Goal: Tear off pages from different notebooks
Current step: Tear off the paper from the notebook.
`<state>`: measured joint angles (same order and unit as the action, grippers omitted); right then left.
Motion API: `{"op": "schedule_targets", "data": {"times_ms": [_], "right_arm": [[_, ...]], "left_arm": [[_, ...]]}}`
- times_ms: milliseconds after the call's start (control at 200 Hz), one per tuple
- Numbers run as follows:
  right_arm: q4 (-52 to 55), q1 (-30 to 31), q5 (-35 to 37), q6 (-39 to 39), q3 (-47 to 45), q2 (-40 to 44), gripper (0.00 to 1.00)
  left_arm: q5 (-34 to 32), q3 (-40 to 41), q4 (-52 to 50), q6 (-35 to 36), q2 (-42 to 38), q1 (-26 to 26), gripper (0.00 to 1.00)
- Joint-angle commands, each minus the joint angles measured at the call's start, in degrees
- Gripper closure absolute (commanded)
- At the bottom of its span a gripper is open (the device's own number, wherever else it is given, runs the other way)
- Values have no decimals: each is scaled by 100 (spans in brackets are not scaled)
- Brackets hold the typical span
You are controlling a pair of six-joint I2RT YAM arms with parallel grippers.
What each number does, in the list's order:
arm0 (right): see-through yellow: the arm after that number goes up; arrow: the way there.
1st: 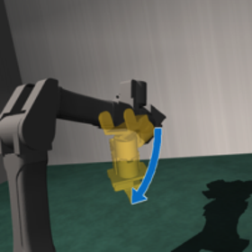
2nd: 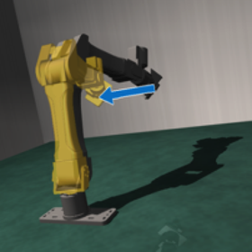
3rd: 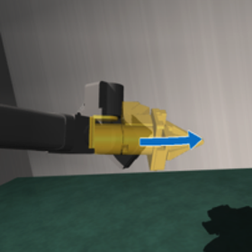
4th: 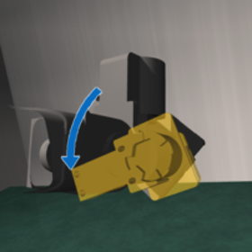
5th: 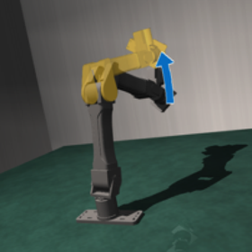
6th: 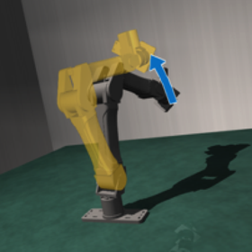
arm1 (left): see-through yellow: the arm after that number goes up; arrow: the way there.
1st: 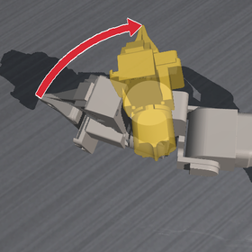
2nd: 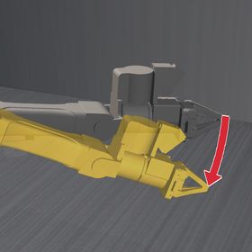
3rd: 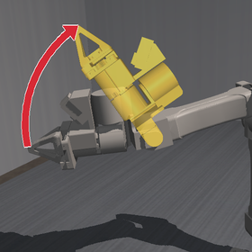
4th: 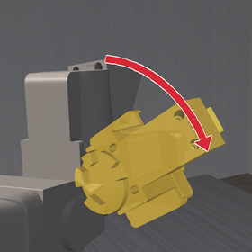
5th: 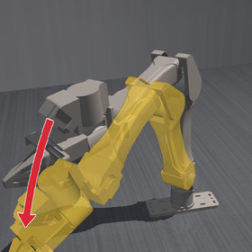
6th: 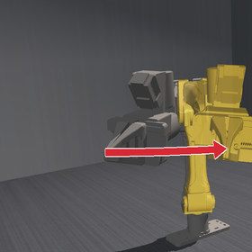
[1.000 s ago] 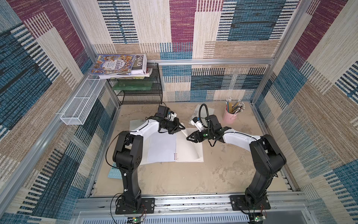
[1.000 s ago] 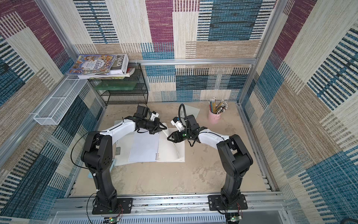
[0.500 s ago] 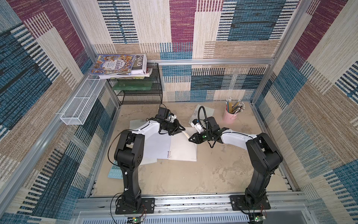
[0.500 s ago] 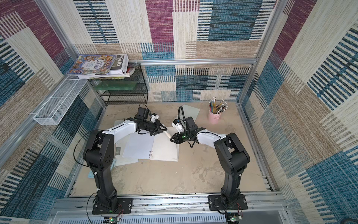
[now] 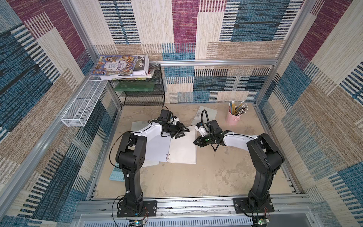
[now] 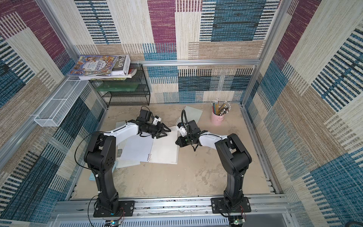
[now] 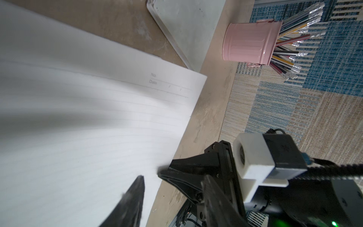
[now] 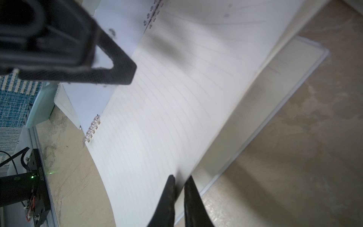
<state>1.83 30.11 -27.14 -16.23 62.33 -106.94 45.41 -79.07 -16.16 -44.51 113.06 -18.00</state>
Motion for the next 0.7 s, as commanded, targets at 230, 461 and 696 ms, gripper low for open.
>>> {"op": "schedule_targets", "data": {"times_ms": [230,461,696], "right_arm": [[-546,102,-488,15,-85,165,87],[-600,231,-423,24,11,23,90],[-692,265,-310,15,-104,92,93]], "left_arm": [[-631,49,-910,492,-26,-5,24],[-638,-37,-139,-19,-154,-43,1],[-1165,-599,-487,20,-55,-23,1]]}}
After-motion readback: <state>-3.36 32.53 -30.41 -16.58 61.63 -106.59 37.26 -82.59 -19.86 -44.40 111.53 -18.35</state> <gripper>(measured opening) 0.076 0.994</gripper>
